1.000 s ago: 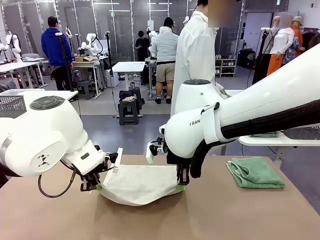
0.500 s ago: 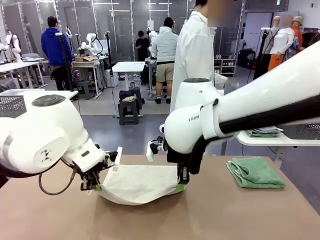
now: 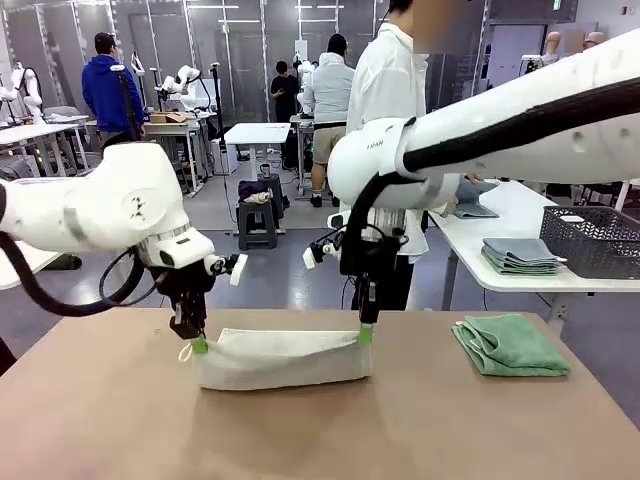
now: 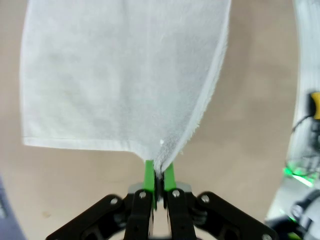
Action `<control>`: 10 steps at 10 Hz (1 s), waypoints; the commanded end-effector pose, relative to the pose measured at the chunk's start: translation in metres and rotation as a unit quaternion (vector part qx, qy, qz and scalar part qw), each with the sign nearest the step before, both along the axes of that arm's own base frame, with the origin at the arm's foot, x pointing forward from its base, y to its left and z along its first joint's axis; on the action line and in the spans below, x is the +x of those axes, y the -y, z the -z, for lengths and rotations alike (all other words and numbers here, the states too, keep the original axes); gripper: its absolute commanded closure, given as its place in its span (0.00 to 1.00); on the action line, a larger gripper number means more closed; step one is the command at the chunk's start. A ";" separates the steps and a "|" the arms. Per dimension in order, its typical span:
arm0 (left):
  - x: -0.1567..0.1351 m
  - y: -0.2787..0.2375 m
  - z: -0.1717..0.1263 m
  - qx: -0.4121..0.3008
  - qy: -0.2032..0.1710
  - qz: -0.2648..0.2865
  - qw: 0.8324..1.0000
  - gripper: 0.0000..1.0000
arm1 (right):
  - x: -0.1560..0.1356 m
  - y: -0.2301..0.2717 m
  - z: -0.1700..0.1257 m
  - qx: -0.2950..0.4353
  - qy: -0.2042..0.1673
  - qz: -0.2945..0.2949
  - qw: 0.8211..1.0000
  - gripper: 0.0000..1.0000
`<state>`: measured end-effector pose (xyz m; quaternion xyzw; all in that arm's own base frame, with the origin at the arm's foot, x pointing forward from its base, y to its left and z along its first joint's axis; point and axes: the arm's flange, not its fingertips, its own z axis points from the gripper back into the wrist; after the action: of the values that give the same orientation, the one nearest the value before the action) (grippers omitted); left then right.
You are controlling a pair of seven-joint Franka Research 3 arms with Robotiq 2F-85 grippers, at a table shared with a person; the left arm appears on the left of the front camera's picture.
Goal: Fold the towels and place them in the basket.
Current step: When a person lays out a Towel with hook on the table, fold it in half twice.
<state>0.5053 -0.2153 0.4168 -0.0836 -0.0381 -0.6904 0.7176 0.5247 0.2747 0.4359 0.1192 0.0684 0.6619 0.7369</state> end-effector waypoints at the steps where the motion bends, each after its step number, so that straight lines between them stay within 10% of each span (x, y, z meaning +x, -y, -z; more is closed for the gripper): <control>1: 0.039 0.008 -0.006 0.005 -0.020 -0.005 1.000 0.92 | 0.043 -0.009 0.001 0.015 -0.041 -0.007 0.999 0.94; 10: 0.144 0.014 0.020 0.004 0.054 -0.093 0.994 0.92 | 0.144 -0.001 0.039 -0.013 0.026 0.047 0.998 0.94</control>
<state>0.6408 -0.2272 0.4004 -0.0483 -0.0738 -0.6340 0.7683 0.6603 0.2712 0.3985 0.1155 0.0538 0.6431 0.7551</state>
